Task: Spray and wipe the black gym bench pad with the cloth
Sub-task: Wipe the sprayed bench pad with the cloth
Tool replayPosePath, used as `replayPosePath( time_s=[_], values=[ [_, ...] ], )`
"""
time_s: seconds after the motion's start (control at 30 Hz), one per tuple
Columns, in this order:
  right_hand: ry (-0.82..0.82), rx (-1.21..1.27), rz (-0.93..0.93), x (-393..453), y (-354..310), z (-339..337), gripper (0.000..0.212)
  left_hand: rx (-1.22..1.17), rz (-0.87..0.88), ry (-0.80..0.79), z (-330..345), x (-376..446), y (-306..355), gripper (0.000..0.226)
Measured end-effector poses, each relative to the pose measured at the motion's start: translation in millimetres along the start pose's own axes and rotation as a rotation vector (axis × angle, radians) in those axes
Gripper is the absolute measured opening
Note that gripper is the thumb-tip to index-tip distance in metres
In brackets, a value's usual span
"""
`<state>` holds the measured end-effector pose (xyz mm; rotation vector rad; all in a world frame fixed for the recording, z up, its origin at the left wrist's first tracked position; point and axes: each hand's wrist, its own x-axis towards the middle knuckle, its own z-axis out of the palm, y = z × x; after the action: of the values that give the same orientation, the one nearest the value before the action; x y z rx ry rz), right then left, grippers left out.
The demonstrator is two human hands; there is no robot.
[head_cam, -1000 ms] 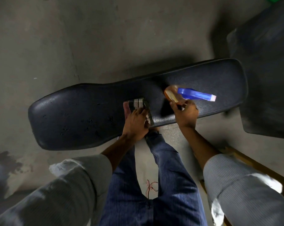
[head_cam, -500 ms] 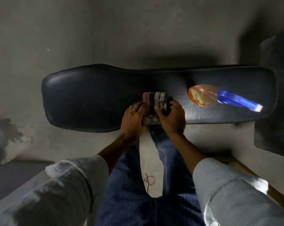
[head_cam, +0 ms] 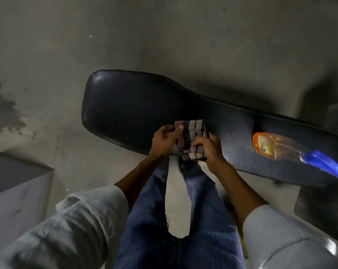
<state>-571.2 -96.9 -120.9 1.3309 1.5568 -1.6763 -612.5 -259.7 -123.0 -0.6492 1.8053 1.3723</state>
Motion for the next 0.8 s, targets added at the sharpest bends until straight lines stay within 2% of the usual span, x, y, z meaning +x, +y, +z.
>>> replayPosePath(
  time_s=[0.03, 0.1, 0.2, 0.23, 0.3, 0.4, 0.47, 0.57, 0.63, 0.8],
  values=[
    [-0.044, -0.011, 0.006, -2, -5, 8, 0.022, -0.110, -0.054, -0.019, -9, 0, 5, 0.042],
    [-0.117, -0.076, -0.056, -3, -15, 27, 0.023, -0.249, -0.070, -0.055, -30, 0, 12, 0.030],
    [-0.111, -0.218, -0.205, 0, -28, 60, 0.023, -0.232, 0.020, -0.052, -65, 0, 15, 0.024],
    [-0.100, -0.233, -0.238, 1, -31, 71, 0.028, -0.230, 0.043, -0.037, -76, 1, 15, 0.025],
    [-0.114, -0.223, -0.292, 1, -36, 92, 0.052, -0.261, 0.074, 0.001, -96, 0, 19, 0.026],
    [-0.228, -0.225, -0.350, 3, -48, 121, 0.076, -0.331, 0.117, 0.067, -126, -4, 27, 0.031],
    [-0.326, -0.160, -0.269, 7, -59, 137, 0.068, -0.346, 0.132, 0.089, -144, -3, 30, 0.028],
    [-0.472, -0.075, -0.064, 7, -76, 159, 0.038, -0.352, 0.119, 0.126, -163, 1, 31, 0.023],
    [-0.465, -0.080, -0.052, 7, -82, 174, 0.030, -0.368, 0.094, 0.204, -171, 6, 30, 0.018],
    [-0.452, -0.206, -0.129, 14, -102, 215, 0.029, -0.446, 0.023, 0.320, -188, 23, 20, 0.009]
  ],
)
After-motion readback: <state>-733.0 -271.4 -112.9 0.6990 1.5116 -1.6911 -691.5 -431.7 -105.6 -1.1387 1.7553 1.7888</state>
